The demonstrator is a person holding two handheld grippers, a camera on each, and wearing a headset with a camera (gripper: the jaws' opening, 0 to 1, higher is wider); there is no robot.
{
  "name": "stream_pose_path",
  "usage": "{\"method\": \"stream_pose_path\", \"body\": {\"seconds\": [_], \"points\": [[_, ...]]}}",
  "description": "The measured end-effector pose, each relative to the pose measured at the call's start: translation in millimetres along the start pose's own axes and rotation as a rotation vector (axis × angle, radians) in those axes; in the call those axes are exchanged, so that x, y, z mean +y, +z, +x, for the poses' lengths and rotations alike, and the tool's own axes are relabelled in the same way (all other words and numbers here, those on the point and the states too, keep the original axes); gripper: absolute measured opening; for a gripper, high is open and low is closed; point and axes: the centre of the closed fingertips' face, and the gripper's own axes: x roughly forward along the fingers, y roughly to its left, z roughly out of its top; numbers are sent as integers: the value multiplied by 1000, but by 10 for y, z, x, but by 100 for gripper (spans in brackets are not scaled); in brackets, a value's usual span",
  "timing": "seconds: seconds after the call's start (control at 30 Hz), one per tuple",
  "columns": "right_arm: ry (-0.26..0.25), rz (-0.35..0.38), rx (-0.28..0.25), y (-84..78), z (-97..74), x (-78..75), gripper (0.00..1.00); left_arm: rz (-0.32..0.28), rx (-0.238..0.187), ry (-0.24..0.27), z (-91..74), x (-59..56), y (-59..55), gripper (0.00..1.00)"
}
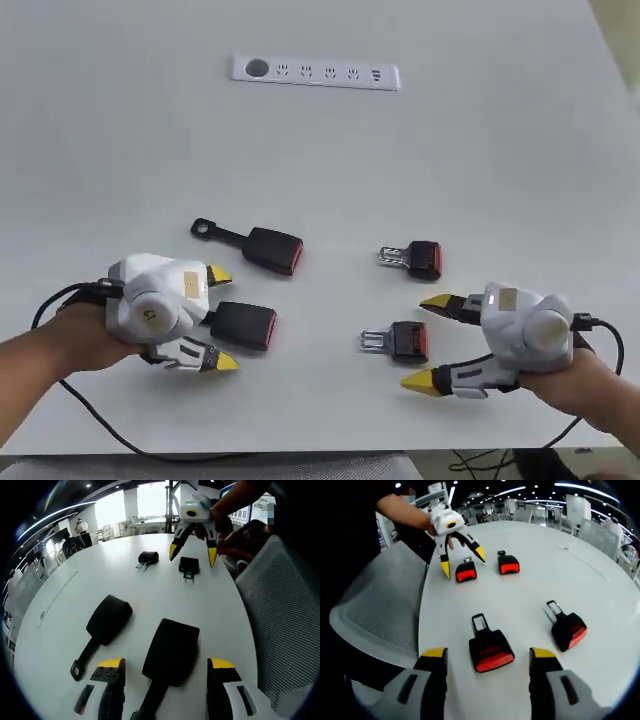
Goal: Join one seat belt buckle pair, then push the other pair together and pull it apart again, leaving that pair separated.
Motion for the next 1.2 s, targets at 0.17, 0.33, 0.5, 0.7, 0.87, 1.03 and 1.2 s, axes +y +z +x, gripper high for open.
{"method": "stream_pose_path", "body": {"seconds": [0.17,0.33,0.5,0.7,0.87,1.03,1.2], "points": [[50,-23,32,-69,8,33,55,18,-15,-29,36,-21,25,61],[63,-56,46,-82,27,19,50,19,-16,-34,25,27,33,45],[73,-107,52,-80,47,1,46,31,-18,-40,20,10,25,38],[60,-133,47,-82,51,-19,37,33,-19,-24,-9,25,31,36],[61,-135,12,-98,37,-28,35,32,-19,-22,-11,27,27,35],[58,-113,-9,-80,35,-32,34,30,-7,-19,-16,28,27,35],[55,-96,-21,-57,44,-36,34,35,-3,-21,-18,26,18,35]]}}
